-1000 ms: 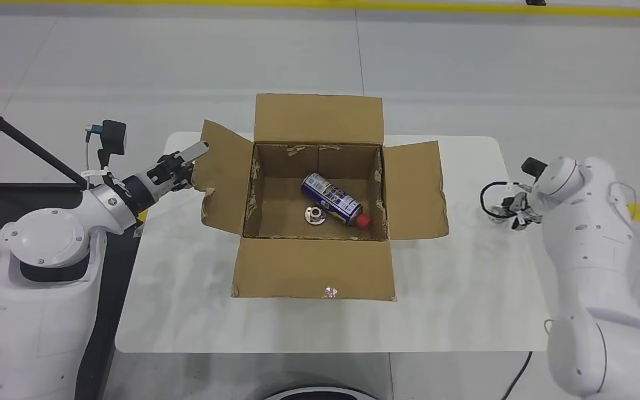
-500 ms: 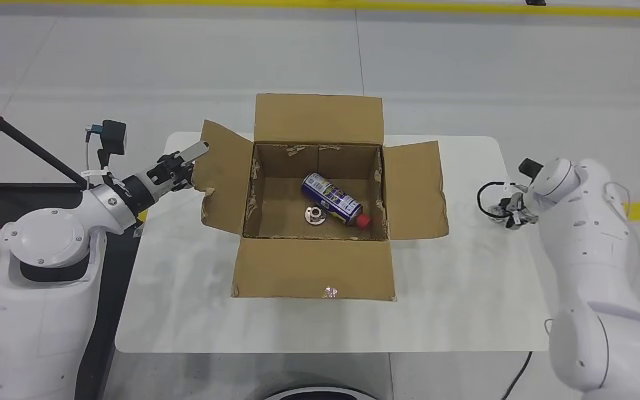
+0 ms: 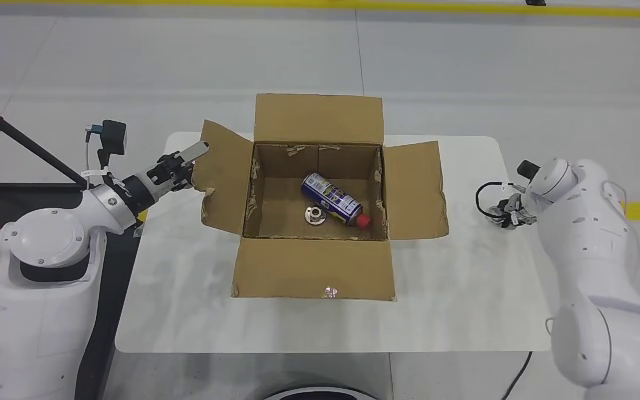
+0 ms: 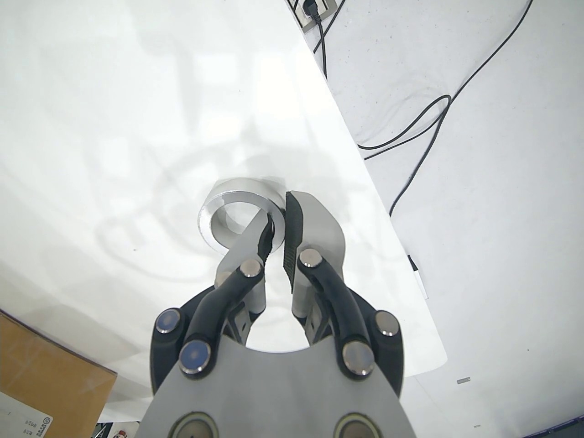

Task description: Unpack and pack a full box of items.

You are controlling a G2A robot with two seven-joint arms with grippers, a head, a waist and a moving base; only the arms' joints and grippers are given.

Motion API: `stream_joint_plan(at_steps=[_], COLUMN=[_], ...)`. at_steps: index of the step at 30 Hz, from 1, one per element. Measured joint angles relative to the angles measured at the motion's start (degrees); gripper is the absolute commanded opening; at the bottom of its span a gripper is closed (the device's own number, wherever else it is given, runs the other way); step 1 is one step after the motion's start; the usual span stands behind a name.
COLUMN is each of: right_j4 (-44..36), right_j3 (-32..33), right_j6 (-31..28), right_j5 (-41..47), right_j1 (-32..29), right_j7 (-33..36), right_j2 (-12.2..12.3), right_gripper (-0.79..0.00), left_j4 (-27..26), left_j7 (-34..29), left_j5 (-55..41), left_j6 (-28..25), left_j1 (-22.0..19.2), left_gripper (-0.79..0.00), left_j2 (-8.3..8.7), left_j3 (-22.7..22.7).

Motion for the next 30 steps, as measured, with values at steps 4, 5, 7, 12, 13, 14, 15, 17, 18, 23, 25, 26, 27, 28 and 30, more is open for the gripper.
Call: stream_joint_plan(at_steps=[4,5,7,12,13,14,15,17,18,23,25,26,27,28,30], right_j4=[0.38,0.23,-0.65,-6.59,-9.3,-11.82,-14.78,-23.45,-27.99,-56.93,-66.41,-69.71,-72.59,-75.72,-79.05], right_j3=[-0.03,0.06,0.33,0.89,0.97,1.05,1.16,1.52,1.7,2.6,2.0,1.53,0.88,-0.28,-2.38], right_j6=[-0.32,-0.48,-1.09,-1.84,-1.38,-0.82,-0.05,2.12,3.08,7.81,8.74,9.0,9.17,9.35,9.75], right_j5=[0.88,1.14,1.77,2.98,3.13,3.27,3.38,3.89,4.22,5.58,6.16,6.46,7.06,7.99,9.22], right_j1=[0.35,0.44,0.7,0.7,0.29,-0.2,-0.89,-3.38,-4.89,-15.59,-18.58,-19.38,-19.93,-20.34,-20.41], right_j7=[-0.57,-0.79,-1.1,-0.34,0.27,0.88,1.64,4.03,5.35,13.03,14.54,14.71,14.69,14.35,13.45], right_j2=[0.12,0.21,0.44,1.0,1.11,1.18,1.26,1.43,1.49,1.87,1.84,1.78,1.68,1.5,1.18], right_gripper=[-0.785,-0.785,-0.785,-0.785,-0.785,-0.785,-0.785,-0.785,-0.785,-0.785,-0.785,-0.785,-0.785,-0.785,-0.785], left_j4=[0.0,0.0,0.0,0.0,0.0,0.0,0.0,0.0,0.0,0.0,0.0,0.0,0.0,0.0,0.0], left_j7=[0.0,0.0,0.0,0.0,0.0,0.0,0.0,0.0,0.0,0.0,0.0,0.0,0.0,0.0,0.0], left_j5=[0.0,0.0,0.0,0.0,0.0,0.0,0.0,0.0,0.0,0.0,0.0,0.0,0.0,0.0,0.0], left_j6=[0.0,0.0,0.0,0.0,0.0,0.0,0.0,0.0,0.0,0.0,0.0,0.0,0.0,0.0,0.0], left_j1=[0.0,0.0,0.0,0.0,0.0,0.0,0.0,0.0,0.0,0.0,0.0,0.0,0.0,0.0,0.0], left_gripper=[0.0,0.0,0.0,0.0,0.0,0.0,0.0,0.0,0.0,0.0,0.0,0.0,0.0,0.0,0.0], left_j2=[0.0,0.0,0.0,0.0,0.0,0.0,0.0,0.0,0.0,0.0,0.0,0.0,0.0,0.0,0.0], left_j3=[0.0,0.0,0.0,0.0,0.0,0.0,0.0,0.0,0.0,0.0,0.0,0.0,0.0,0.0,0.0])
